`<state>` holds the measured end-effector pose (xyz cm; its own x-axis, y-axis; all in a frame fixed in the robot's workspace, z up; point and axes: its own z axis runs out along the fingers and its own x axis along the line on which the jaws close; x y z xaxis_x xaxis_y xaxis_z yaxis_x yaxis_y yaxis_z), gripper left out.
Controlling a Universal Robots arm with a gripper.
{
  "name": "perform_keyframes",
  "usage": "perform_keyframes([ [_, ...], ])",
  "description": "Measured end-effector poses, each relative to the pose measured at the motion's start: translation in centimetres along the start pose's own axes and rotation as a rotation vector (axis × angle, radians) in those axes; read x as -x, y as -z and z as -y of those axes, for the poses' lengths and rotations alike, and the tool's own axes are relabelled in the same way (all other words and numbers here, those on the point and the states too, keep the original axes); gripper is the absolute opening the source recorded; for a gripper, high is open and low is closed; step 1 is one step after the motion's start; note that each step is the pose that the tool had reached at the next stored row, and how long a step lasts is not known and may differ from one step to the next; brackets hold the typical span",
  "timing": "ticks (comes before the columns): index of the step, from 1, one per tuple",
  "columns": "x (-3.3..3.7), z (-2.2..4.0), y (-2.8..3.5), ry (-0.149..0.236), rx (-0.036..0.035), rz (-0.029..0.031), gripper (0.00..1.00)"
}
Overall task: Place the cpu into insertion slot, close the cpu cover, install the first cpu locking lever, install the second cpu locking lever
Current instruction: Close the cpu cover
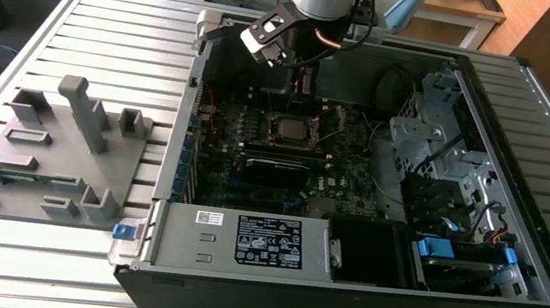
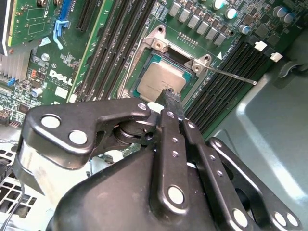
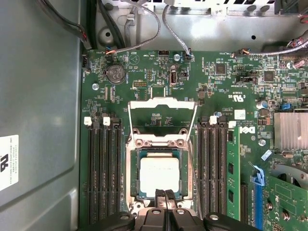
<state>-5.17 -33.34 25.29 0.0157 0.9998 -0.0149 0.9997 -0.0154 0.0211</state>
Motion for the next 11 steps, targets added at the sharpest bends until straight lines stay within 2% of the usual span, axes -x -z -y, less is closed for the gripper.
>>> perform_keyframes([
  [11, -0.01, -0.16, 0.05, 0.000, 0.0000, -0.0002, 0.11],
])
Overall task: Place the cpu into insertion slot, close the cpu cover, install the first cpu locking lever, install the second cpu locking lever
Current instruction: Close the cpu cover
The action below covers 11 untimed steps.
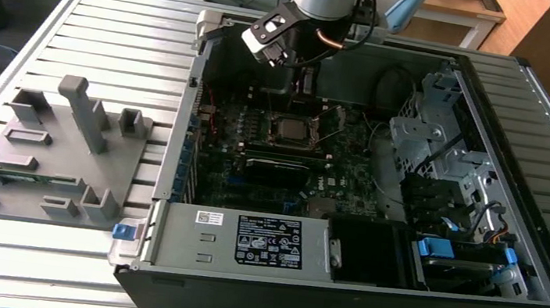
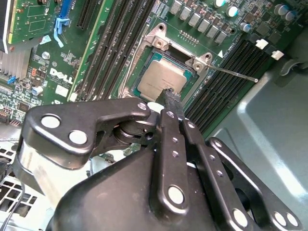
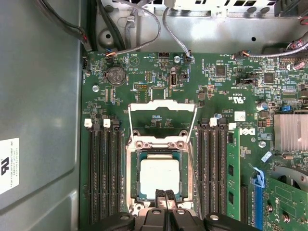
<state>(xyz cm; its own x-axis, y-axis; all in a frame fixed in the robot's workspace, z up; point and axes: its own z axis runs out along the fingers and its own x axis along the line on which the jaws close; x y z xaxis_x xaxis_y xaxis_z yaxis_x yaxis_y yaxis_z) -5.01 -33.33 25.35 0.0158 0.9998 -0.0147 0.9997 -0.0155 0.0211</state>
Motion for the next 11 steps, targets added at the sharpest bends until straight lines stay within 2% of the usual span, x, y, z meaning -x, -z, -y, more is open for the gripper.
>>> perform_keyframes([
  [11, 0.00, 0.00, 0.19, 0.000, 0.0000, 0.0000, 0.11],
])
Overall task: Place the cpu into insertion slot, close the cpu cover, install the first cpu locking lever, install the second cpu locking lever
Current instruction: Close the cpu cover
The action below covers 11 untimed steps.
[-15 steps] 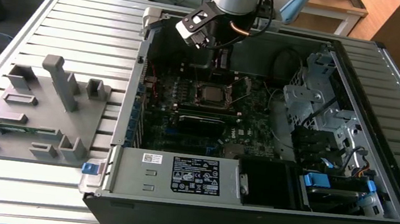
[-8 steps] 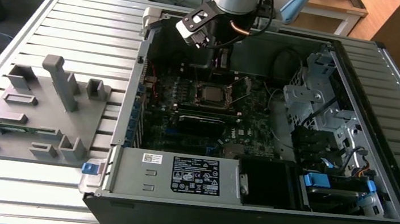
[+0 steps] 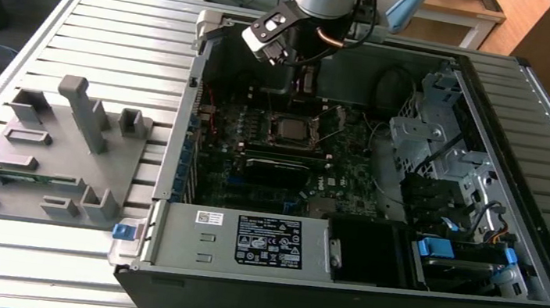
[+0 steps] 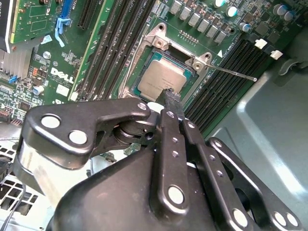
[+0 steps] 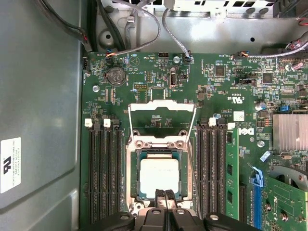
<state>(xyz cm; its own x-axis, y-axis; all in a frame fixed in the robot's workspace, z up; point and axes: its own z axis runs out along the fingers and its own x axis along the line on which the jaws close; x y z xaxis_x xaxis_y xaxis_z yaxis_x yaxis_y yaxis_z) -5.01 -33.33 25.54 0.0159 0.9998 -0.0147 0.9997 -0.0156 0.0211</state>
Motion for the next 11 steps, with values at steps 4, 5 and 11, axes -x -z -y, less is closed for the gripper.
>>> perform_keyframes([
  [4, 0.00, 0.00, 0.05, 0.000, 0.0001, -0.0001, 0.11],
  [5, 0.00, 0.00, 0.07, 0.000, 0.0000, 0.0001, 0.11],
  [11, 0.00, 0.00, 0.21, 0.000, 0.0001, -0.0001, 0.11],
])
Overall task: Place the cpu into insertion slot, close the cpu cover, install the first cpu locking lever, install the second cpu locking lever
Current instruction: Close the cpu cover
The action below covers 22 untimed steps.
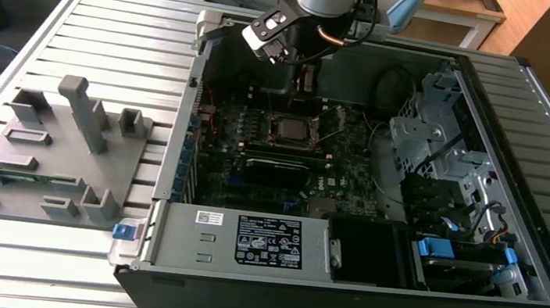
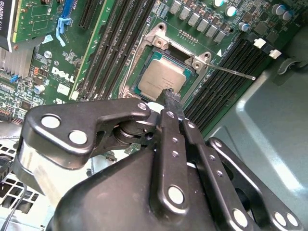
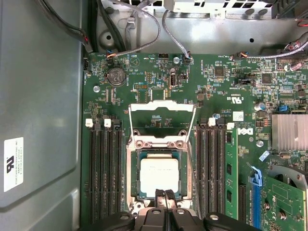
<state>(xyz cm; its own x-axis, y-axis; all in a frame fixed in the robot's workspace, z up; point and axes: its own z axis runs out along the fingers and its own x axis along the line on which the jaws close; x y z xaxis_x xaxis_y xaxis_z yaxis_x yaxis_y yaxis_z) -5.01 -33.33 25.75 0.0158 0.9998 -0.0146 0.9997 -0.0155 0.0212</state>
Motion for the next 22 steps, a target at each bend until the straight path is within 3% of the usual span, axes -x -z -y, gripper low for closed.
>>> perform_keyframes([
  [12, -0.01, -0.49, -0.02, 0.000, 0.0000, 0.0000, 0.11],
  [22, -0.03, -1.63, -0.05, 0.000, 0.0000, 0.0000, 0.11],
])
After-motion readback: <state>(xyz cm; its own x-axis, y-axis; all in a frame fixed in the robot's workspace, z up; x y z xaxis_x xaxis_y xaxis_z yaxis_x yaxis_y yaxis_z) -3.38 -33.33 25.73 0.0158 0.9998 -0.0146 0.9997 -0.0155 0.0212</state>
